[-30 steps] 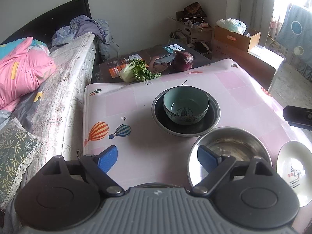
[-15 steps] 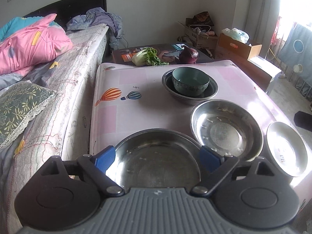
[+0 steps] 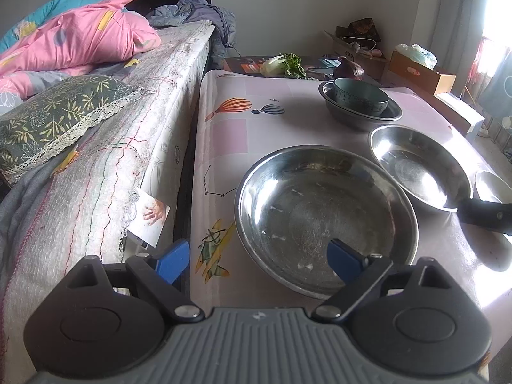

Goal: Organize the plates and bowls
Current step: 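Move the right tool to a steel plate rim while the left tool approaches the large steel plate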

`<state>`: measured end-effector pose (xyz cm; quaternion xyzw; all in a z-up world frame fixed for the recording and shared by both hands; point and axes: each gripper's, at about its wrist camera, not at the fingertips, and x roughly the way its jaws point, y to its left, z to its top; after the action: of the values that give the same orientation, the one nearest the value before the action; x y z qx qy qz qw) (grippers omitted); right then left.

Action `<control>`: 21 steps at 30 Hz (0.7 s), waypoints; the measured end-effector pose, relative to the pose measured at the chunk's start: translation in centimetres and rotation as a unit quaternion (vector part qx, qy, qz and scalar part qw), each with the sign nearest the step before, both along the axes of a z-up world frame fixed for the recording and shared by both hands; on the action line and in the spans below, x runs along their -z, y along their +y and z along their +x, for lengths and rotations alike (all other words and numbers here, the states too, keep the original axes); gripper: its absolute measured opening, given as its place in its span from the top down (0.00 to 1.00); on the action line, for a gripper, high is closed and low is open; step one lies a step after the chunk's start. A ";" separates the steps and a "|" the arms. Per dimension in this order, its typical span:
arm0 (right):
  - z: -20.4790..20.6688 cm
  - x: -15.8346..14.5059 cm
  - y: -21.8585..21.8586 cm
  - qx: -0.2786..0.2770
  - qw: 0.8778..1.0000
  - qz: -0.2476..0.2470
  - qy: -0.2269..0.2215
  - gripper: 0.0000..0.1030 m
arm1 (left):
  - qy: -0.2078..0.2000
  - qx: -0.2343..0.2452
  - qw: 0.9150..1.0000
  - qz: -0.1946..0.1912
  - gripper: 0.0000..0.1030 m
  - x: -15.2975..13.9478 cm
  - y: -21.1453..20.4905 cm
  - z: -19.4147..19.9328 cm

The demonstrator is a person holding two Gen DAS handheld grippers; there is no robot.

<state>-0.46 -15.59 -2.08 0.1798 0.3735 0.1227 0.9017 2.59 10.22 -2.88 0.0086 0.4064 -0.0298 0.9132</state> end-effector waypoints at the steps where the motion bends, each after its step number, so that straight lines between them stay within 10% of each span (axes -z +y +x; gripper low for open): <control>1: 0.4 0.5 0.5 0.000 1.000 0.003 0.006 0.06 | -0.004 0.002 1.000 0.007 0.09 0.2 0.1 0.1; 12: 4.6 4.2 2.5 0.015 0.999 0.023 0.041 0.38 | -0.009 0.014 1.000 -0.003 0.17 2.2 1.0 3.4; 21: 6.2 4.7 3.6 0.007 0.999 0.018 0.043 0.65 | 0.028 0.012 1.000 -0.006 0.49 3.8 0.9 5.1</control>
<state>5.75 -11.98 -6.83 0.2042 0.4086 0.1150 0.8821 7.69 11.07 -6.72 0.0070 0.4318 -0.0435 0.9009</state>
